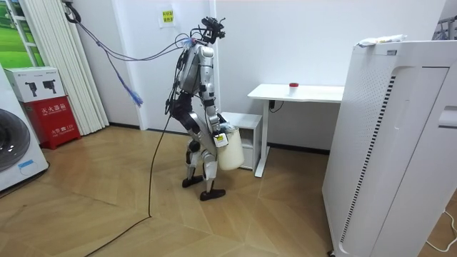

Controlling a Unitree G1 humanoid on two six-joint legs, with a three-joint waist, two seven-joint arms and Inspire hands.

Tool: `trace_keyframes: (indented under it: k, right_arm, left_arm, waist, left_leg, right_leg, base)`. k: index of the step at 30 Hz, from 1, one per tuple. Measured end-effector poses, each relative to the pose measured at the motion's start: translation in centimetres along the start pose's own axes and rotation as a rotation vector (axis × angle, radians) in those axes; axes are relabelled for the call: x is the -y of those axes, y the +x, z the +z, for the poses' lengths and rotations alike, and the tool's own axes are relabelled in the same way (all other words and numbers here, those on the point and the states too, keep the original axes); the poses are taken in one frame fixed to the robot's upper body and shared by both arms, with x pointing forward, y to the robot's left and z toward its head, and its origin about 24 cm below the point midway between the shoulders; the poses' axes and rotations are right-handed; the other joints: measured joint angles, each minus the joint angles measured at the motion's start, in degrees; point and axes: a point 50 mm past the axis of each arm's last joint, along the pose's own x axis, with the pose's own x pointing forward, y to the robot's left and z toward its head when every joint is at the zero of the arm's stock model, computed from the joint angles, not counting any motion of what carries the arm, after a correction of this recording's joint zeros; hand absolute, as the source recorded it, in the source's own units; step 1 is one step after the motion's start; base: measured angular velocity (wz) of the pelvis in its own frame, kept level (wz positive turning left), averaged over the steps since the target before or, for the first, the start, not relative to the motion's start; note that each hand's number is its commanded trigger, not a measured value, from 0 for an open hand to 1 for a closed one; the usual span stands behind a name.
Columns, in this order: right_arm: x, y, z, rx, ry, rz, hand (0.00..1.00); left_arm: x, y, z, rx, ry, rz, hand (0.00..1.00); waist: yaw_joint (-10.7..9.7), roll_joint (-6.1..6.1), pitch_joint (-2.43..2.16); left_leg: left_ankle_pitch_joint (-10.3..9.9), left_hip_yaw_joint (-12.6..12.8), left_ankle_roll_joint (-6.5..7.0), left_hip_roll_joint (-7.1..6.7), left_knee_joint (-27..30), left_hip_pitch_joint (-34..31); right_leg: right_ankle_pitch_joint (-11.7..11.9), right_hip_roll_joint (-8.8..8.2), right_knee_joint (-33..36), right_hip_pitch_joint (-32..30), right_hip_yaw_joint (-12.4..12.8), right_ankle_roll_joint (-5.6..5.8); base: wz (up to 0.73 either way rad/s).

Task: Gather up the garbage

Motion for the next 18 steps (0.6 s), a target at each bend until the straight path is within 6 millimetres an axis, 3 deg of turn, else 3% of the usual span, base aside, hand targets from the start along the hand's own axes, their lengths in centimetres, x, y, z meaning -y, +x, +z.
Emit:
trace_keyframes:
  k: [18]
  right_arm:
    - [0.1,-0.1,-0.4,-0.013,0.009,0.016,1.0]
  left_arm:
    - [1.2,-0.2,0.1,-0.002,0.009,-0.151,0.0]
  waist:
    - [0.3,0.83,-0.38]
  left_leg:
    - [0.2,-0.1,0.32,0.14,-0.1,0.8]
  right_leg:
    - [1.1,-0.02,-0.6,1.4,-0.3,0.09]
  base:
    - [0.0]
